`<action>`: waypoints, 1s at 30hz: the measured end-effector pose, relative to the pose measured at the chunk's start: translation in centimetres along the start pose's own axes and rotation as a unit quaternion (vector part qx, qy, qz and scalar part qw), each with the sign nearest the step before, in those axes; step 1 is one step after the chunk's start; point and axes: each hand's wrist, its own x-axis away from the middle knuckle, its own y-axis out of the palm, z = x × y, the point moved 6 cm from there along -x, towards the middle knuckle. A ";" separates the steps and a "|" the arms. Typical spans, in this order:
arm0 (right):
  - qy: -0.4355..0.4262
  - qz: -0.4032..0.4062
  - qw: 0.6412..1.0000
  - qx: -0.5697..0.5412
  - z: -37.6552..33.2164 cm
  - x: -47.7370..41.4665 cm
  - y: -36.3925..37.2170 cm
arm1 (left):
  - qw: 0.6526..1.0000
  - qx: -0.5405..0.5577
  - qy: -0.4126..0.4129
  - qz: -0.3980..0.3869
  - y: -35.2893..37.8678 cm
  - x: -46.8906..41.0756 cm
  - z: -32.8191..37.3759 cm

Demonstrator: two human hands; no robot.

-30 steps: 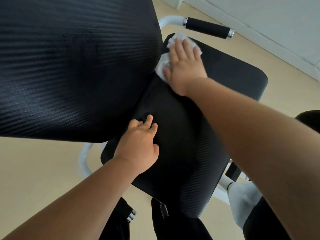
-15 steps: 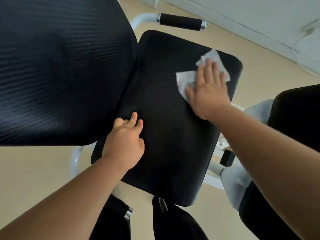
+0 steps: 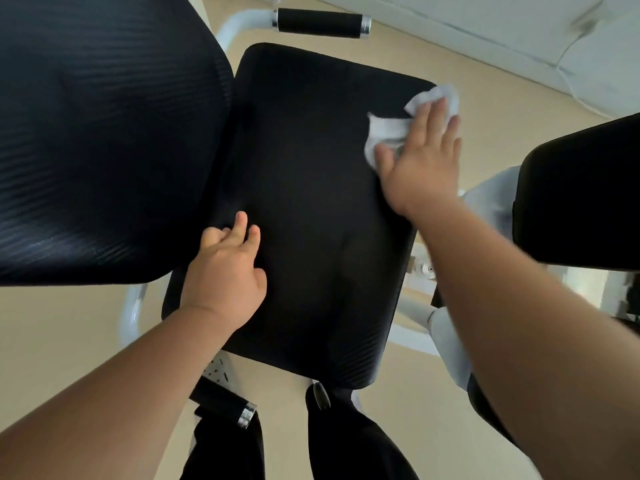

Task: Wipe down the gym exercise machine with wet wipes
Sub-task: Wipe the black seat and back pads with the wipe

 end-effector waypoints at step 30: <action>-0.528 -0.061 0.821 0.207 2.1 10.6 4.5 | 0.999 -0.036 0.011 -0.002 0.4 -0.3 -0.1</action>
